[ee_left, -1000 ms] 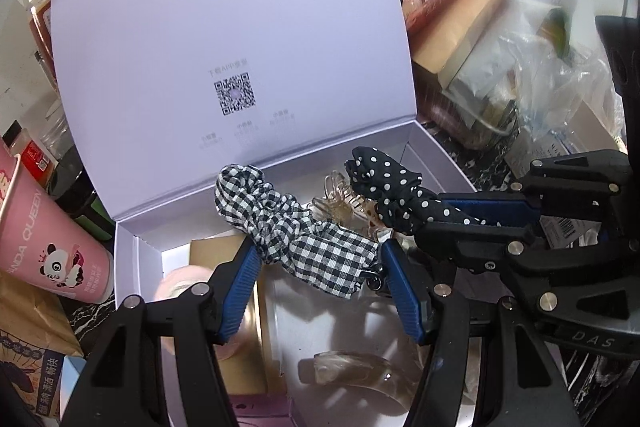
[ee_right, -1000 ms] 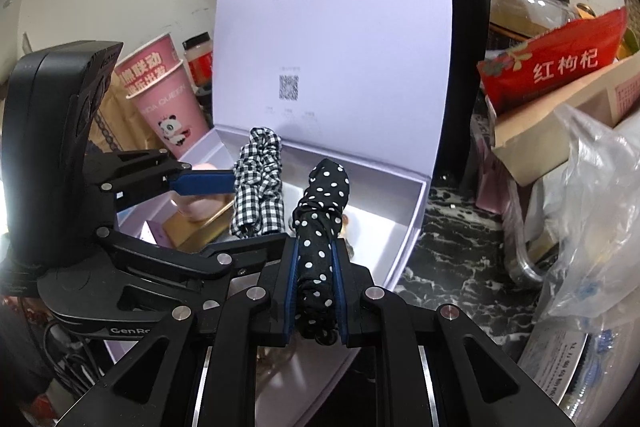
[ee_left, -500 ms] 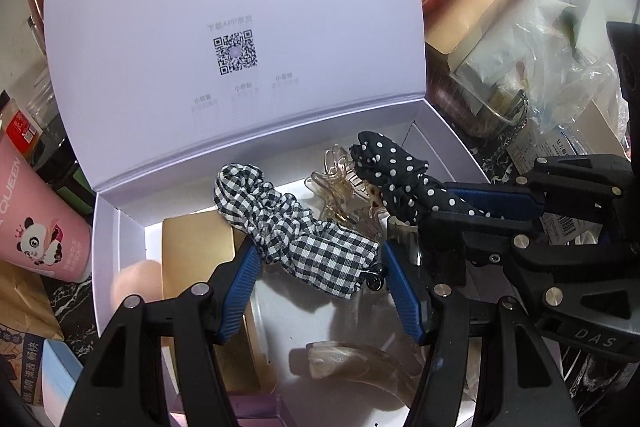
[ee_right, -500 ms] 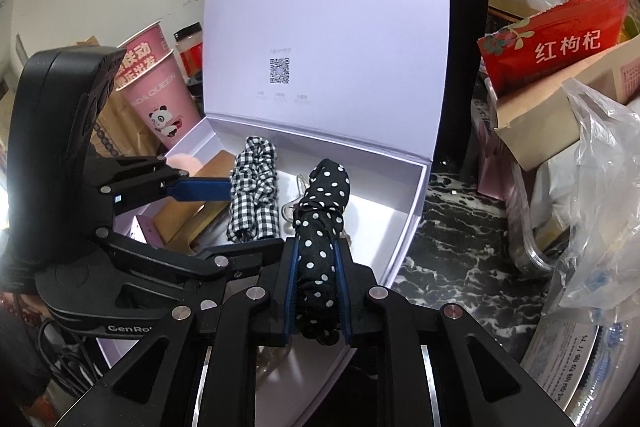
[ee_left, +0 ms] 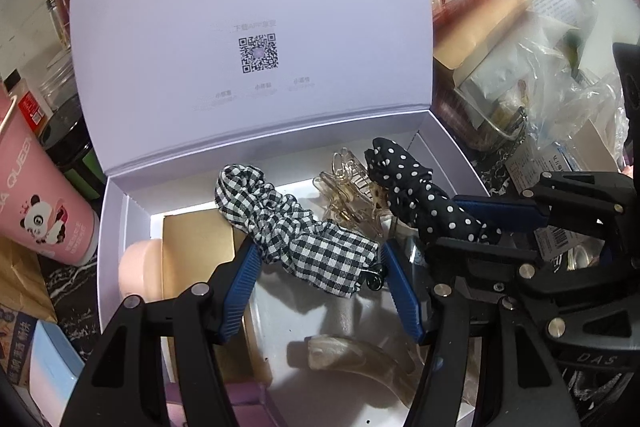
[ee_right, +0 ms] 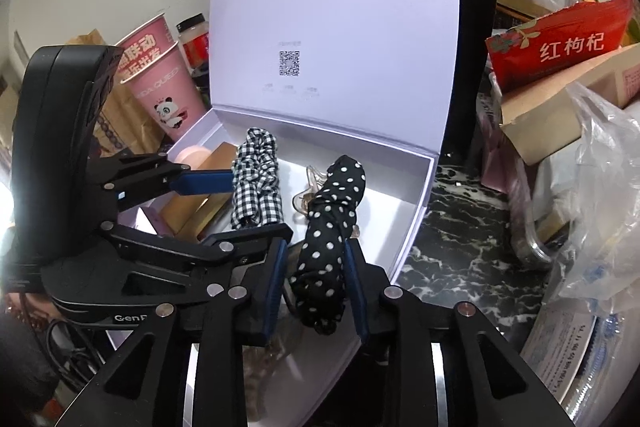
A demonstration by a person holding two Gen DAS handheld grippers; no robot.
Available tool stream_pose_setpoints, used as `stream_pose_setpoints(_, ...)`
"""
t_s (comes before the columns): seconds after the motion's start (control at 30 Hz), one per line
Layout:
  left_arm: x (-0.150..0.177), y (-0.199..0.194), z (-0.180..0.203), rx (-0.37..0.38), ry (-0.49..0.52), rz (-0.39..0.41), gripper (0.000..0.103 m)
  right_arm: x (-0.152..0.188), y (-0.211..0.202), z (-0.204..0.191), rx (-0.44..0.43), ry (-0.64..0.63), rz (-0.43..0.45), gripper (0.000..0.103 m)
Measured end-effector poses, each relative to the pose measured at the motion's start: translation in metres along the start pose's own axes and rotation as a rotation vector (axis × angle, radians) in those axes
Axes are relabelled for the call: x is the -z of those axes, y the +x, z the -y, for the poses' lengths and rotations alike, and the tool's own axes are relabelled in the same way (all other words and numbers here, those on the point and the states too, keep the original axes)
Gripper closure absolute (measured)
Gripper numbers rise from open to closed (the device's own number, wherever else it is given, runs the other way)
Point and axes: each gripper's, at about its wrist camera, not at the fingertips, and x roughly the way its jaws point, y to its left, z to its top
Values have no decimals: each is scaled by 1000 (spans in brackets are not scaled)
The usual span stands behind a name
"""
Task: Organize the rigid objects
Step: 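Lower both scrunchies into the box and open both grippers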
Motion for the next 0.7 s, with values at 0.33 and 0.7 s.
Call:
stream_pose_setpoints(0.33,3,-26,1,-69,-9,53,41,-2,-13,-1,-3,16,11,54)
stream_pose_setpoints(0.7,10,-40,6,-147,-15,39,40,3,-24,-4,-26,34,15,50)
